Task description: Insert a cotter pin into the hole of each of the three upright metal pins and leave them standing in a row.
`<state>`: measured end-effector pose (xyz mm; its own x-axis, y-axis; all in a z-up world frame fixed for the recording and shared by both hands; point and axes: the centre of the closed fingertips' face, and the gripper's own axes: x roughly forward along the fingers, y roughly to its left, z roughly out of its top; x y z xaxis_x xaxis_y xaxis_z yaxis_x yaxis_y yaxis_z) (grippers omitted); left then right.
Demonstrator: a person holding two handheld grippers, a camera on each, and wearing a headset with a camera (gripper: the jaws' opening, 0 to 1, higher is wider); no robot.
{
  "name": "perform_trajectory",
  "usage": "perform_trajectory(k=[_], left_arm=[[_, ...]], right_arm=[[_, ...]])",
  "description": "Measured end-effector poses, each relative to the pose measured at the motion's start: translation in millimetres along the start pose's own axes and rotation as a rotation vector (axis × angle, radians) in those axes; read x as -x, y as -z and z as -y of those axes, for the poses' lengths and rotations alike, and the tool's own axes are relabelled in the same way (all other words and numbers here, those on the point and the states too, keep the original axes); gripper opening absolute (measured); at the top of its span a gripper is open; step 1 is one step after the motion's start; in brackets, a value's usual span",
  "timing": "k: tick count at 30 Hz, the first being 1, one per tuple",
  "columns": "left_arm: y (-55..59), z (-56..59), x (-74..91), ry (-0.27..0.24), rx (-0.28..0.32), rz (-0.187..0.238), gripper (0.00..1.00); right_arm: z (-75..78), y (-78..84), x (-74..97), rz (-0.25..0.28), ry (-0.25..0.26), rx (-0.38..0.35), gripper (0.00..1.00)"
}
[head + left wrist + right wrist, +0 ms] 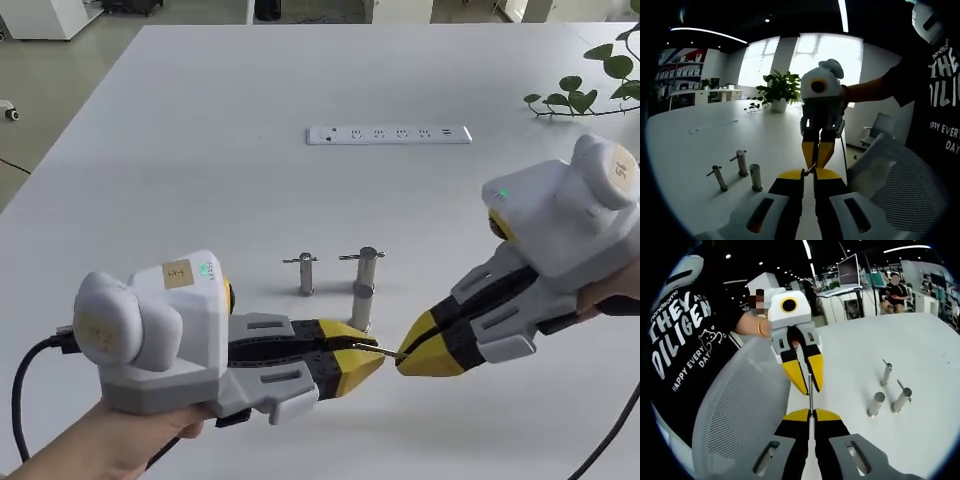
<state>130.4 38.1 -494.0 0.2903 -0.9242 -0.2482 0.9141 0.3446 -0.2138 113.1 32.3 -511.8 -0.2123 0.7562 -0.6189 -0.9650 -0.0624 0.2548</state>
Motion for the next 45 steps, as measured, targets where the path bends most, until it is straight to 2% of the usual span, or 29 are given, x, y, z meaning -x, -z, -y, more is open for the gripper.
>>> perform_trajectory(k=[6,8,11,12,13,15,22,31,33,37,40,45], left_arm=[[0.2,-7.8,0.9,-0.048,-0.013,-0.004,0.13],[2.3,-12.9,2.0,-0.077,-0.020,-0.014,0.16],[7.2,-20.8,3.2,-0.119,-0.033,-0.035,0.18],[10.4,-27.7,3.6,-0.155,-0.042,-0.050,0.19],[10.9,-28.8,3.5,-0.161,-0.045,-0.054,0.19],[12.1,-39.7,4.2,-0.224,-0.086,-0.071,0.19],[15.6,-57.5,-2.6,-0.303,-0.087,-0.096,0.19],[23.4,-72.5,-16.5,-0.363,-0.087,-0.132,0.19],[27.0,-80.3,-21.1,-0.395,-0.089,-0.146,0.19],[31.4,-85.6,-26.7,-0.410,-0.080,-0.161,0.19],[36.1,-89.2,-31.2,-0.420,-0.080,-0.180,0.19],[40.4,-93.0,-38.7,-0.414,-0.057,-0.174,0.19]], right_arm=[[14.4,4.7,1.9,-0.043,0.069,0.037,0.00],[23.7,8.9,4.6,-0.068,0.110,0.041,0.00],[34.5,14.7,8.2,-0.101,0.159,0.047,0.00],[43.4,18.5,11.5,-0.124,0.201,0.046,0.00],[44.5,18.7,11.9,-0.126,0.205,0.049,0.00],[51.5,20.1,13.9,-0.133,0.234,0.046,0.00],[73.1,32.1,19.3,-0.186,0.308,0.042,0.00],[86.3,42.6,20.3,-0.235,0.334,0.058,0.00],[91.0,45.9,20.4,-0.254,0.341,0.060,0.00],[97.8,51.2,21.5,-0.284,0.358,0.073,0.00],[99.8,52.5,20.9,-0.287,0.357,0.073,0.00],[101.9,52.6,19.5,-0.285,0.354,0.071,0.00]])
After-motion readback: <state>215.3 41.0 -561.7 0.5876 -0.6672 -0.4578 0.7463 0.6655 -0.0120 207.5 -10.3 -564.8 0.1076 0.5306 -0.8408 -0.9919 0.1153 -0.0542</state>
